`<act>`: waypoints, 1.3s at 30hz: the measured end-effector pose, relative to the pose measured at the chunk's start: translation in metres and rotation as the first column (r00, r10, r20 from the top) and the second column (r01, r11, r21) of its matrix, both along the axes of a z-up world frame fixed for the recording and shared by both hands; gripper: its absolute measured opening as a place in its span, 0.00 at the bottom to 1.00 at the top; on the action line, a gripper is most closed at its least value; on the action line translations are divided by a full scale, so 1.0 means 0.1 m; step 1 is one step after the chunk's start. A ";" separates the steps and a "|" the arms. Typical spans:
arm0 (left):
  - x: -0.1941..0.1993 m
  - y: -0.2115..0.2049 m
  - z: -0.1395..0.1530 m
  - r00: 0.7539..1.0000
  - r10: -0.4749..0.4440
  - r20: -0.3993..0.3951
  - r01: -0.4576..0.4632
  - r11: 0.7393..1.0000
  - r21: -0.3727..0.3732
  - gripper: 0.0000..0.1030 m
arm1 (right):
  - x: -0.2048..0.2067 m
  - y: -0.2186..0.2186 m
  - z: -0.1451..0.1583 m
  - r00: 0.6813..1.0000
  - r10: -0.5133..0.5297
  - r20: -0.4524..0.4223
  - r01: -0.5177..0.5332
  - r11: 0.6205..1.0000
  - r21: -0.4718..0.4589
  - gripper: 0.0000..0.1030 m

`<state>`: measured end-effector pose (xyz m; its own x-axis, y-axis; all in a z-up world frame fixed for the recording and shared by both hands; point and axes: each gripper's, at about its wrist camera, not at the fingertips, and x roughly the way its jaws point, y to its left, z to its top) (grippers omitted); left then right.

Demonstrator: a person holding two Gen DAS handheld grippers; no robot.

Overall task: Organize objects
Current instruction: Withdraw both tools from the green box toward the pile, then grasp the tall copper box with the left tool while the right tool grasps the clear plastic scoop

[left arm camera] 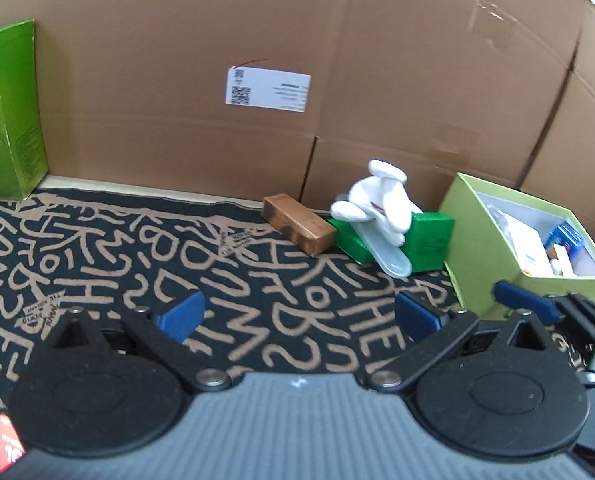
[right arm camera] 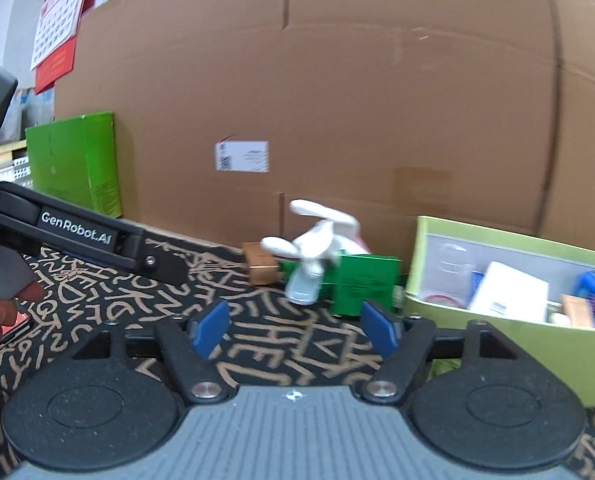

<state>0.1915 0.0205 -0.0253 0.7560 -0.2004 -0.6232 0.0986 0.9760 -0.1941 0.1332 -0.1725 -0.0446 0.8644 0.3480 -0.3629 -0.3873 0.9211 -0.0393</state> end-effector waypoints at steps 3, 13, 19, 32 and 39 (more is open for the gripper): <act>0.17 0.02 -0.05 1.000 0.010 -0.015 -0.010 1.000 0.008 1.00 | 0.28 0.17 -0.07 0.999 -0.016 -0.037 0.016 1.000 -0.015 0.65; 0.90 0.02 -0.26 0.994 0.080 -0.070 -0.082 0.996 -0.024 1.00 | 1.03 0.38 -0.34 0.983 -0.113 -0.142 0.112 0.994 -0.020 0.49; 1.28 -0.02 -0.40 0.986 0.128 -0.106 -0.135 0.989 -0.058 0.99 | 1.07 0.32 -0.38 0.980 -0.127 -0.151 0.131 0.991 0.014 0.29; 1.54 -0.25 -0.54 0.991 0.063 -0.121 -0.069 0.996 -0.050 0.48 | 0.23 0.06 -0.37 0.980 -0.043 -0.197 0.049 0.998 0.028 0.29; 0.83 -0.21 -0.50 0.988 -0.093 -0.123 0.100 0.994 0.048 0.32 | -0.24 -0.02 -0.36 0.973 0.003 -0.230 0.002 1.000 0.020 0.29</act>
